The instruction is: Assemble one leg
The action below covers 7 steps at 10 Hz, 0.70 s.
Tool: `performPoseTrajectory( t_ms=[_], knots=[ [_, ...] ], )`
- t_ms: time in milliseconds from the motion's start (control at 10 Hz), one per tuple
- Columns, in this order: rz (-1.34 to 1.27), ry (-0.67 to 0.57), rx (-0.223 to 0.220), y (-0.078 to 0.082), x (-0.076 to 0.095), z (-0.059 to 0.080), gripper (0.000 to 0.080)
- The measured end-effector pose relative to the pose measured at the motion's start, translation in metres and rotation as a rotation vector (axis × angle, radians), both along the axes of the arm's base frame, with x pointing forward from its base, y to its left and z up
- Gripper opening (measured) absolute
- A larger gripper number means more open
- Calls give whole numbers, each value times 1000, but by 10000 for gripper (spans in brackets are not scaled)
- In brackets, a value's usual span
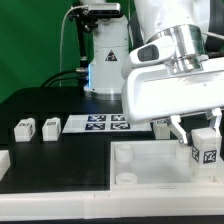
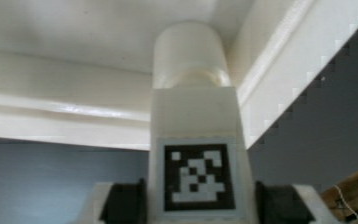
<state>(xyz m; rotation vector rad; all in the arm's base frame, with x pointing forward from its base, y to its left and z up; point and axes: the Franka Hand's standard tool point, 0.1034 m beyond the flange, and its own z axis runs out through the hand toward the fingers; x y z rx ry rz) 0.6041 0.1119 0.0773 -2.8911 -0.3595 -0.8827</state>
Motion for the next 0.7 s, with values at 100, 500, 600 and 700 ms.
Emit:
performPoseTrajectory(
  t_ms=[100, 500, 600, 700],
  knots=[
    [0, 1, 0, 0, 0, 0, 294],
    [1, 9, 0, 0, -1, -2, 598],
    [1, 9, 0, 0, -2, -2, 634],
    [1, 9, 0, 0, -2, -2, 634]
  ],
)
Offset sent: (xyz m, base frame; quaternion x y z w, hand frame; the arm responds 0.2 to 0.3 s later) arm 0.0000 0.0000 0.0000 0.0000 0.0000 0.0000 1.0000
